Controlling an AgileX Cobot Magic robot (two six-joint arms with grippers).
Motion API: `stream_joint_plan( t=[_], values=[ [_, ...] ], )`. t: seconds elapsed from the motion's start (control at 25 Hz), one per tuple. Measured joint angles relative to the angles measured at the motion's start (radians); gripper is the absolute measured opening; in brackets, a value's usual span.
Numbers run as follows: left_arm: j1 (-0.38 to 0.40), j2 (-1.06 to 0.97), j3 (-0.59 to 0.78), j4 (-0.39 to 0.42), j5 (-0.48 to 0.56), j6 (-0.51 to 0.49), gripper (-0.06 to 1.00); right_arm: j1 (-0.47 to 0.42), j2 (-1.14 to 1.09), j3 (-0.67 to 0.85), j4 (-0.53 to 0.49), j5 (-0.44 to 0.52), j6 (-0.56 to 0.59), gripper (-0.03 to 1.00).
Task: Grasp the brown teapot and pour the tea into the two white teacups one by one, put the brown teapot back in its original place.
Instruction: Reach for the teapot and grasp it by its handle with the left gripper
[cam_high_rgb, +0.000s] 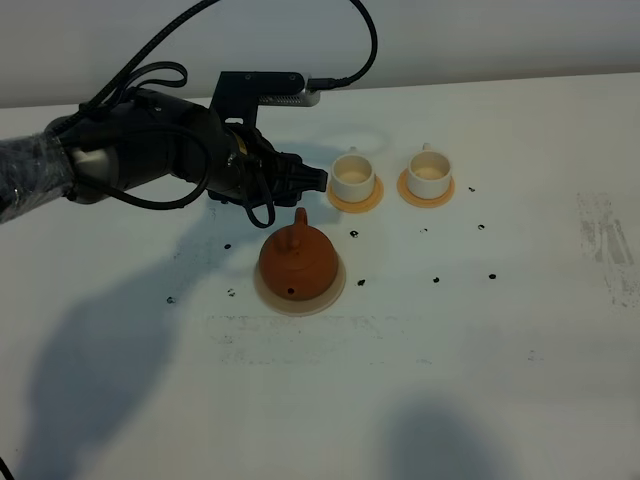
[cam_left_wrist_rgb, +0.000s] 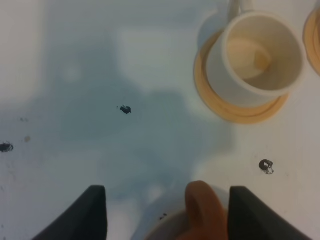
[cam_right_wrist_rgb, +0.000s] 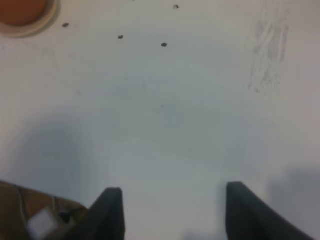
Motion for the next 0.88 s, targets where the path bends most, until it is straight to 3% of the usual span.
stream_joint_plan(
  t=[0.36, 0.88],
  values=[
    [0.000, 0.000, 0.000, 0.004, -0.002, 0.000, 0.52, 0.000, -0.266, 0.060, 0.007, -0.046, -0.001, 0.47],
    [-0.020, 0.050, 0.000, 0.004, -0.029, -0.004, 0.52, 0.000, -0.272, 0.065, 0.009, -0.048, 0.000, 0.47]
  ],
)
